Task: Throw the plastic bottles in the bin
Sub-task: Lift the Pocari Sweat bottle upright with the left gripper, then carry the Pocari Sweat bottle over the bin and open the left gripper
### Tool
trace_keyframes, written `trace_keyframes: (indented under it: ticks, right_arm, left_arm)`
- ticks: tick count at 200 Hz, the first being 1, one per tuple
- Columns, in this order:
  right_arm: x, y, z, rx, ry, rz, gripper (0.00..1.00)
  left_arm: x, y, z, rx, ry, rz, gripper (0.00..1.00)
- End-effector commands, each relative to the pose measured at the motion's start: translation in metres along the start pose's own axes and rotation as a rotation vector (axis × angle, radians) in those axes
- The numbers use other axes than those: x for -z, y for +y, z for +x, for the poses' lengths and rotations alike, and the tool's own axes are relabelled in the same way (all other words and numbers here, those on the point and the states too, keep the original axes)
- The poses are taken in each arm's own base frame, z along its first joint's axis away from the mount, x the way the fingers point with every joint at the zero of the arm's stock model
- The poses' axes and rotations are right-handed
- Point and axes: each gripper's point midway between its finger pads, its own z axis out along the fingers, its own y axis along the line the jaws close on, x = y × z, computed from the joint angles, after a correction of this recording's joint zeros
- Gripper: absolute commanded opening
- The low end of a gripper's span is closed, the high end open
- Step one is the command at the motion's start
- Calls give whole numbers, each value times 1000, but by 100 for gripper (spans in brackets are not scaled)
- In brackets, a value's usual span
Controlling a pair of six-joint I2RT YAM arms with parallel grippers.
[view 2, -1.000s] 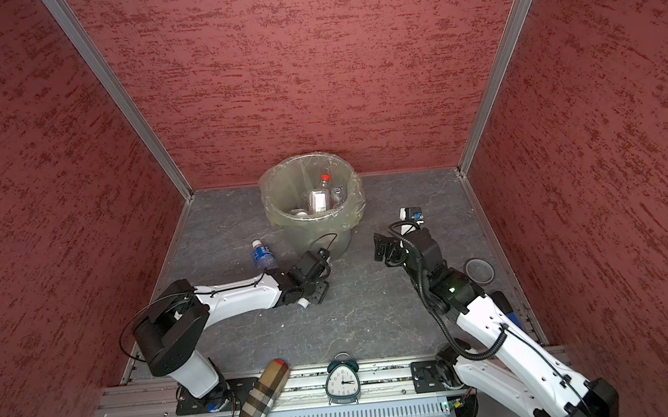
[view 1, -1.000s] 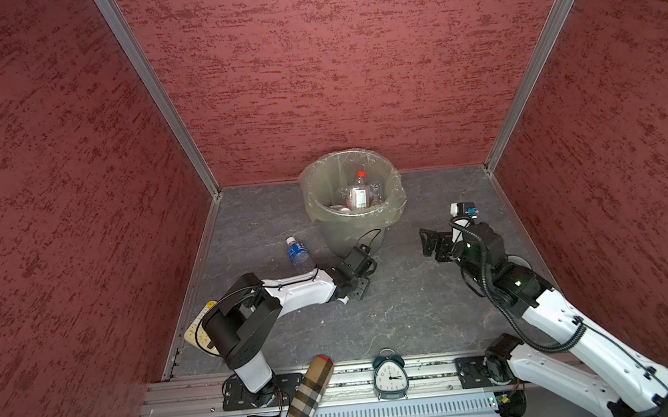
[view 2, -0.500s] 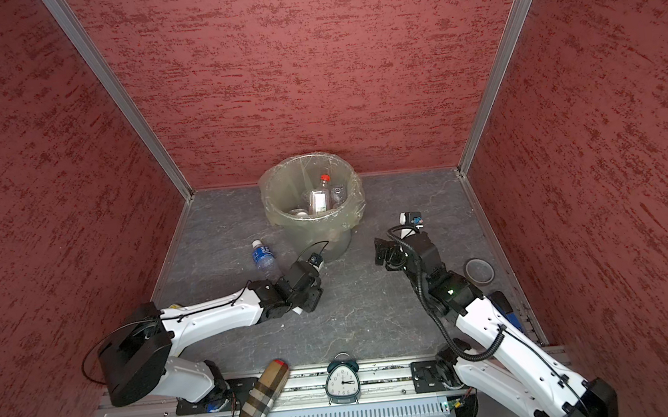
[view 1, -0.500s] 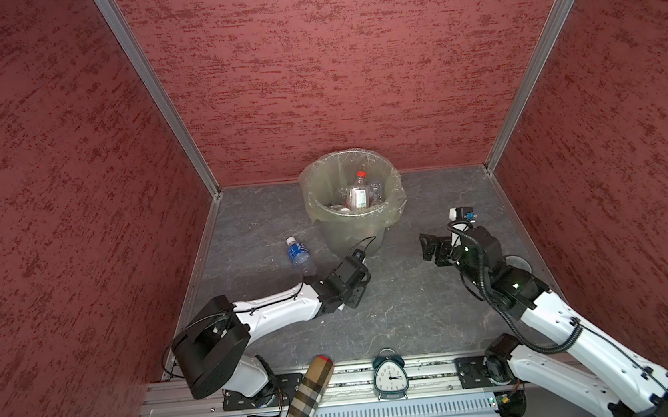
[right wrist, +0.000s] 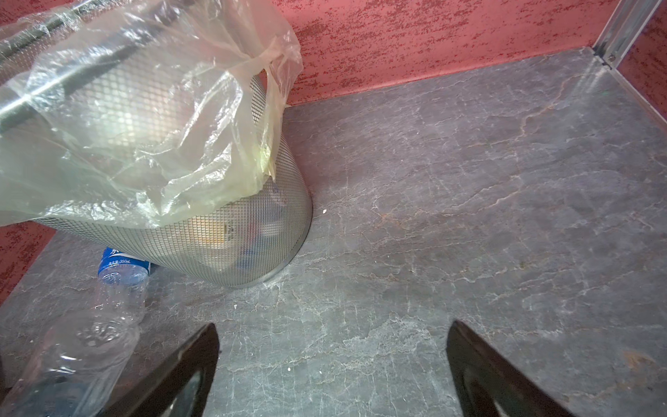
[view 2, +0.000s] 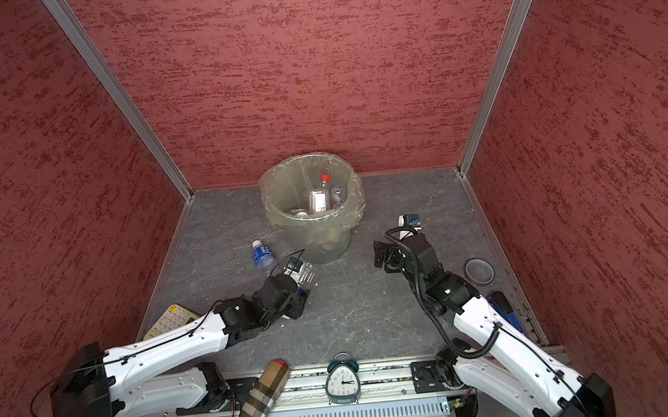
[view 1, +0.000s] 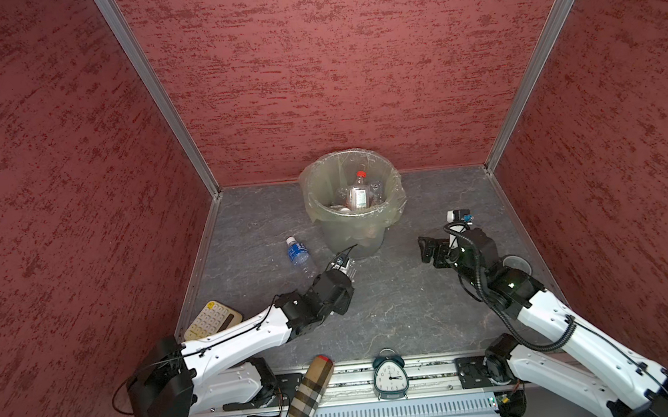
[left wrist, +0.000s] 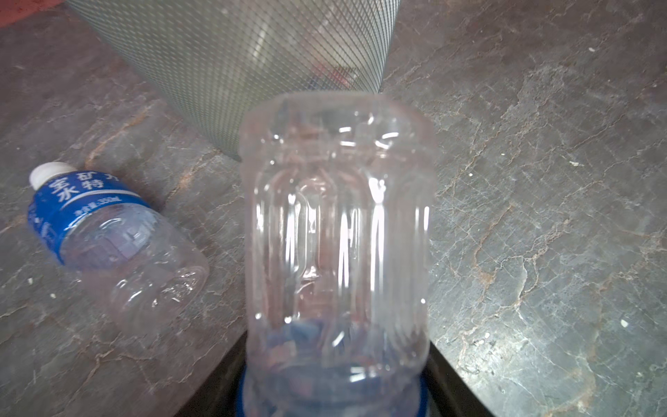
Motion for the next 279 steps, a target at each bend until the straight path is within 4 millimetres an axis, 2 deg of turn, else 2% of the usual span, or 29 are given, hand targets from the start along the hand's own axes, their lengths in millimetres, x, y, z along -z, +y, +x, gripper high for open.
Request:
trace_keyframes:
  ticks: [1,78,164,198,243,279]
  right_arm:
    - [-5,-3,6,-20,8,4,99]
    - [-20,-8,32,-37,48,2,99]
    - [-33,-3,38,-35,68,-13,99]
    - [-35,-4,42,-36,73,-10,99]
    - [-35,-5,45,-39,75,-15,99]
    - [-35,-5,47,-29,77,-18,99]
  left_arm:
    - [16,12,-9,48,-66,-33,54]
    - [79,50,-25,188,-261,-79,54]
    - [136,60,-43,352,-417,58,54]
    - [159,62,-57,370,-489,105,53]
    - [179,51,-95,318,-556,152,53]
    - [190,37,-152,233,-633,154,53]
